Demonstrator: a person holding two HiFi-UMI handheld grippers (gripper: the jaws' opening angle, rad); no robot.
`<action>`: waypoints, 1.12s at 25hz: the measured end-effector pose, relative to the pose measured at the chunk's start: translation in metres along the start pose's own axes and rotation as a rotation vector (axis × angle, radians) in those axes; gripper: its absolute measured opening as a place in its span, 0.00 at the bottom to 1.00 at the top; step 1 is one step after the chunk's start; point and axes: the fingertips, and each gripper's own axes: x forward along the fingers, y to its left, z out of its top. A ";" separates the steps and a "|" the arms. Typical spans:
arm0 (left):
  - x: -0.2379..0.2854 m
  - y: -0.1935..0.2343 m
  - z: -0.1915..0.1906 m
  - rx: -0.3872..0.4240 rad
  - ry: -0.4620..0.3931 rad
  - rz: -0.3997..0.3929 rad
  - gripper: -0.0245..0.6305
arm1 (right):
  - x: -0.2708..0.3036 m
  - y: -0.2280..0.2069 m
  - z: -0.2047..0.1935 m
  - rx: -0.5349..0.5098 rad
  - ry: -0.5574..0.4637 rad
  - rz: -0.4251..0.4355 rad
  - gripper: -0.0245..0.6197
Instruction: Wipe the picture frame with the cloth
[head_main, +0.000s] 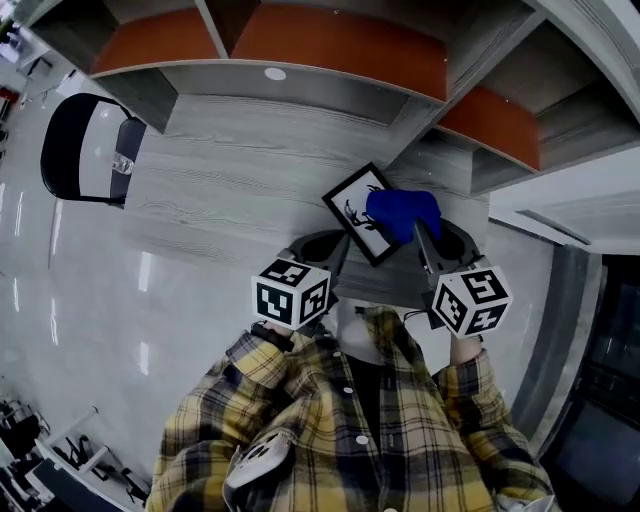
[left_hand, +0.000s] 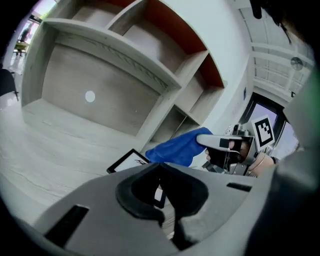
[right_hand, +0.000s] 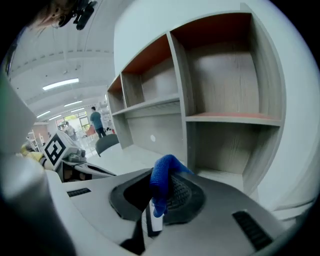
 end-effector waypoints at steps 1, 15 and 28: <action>-0.010 -0.001 0.008 0.025 -0.010 -0.018 0.04 | -0.004 0.011 0.008 0.013 -0.028 -0.006 0.10; -0.110 -0.031 0.096 0.262 -0.176 -0.206 0.04 | -0.046 0.115 0.067 0.051 -0.282 -0.134 0.10; -0.102 -0.052 0.127 0.290 -0.212 -0.232 0.04 | -0.065 0.122 0.082 0.003 -0.279 -0.118 0.10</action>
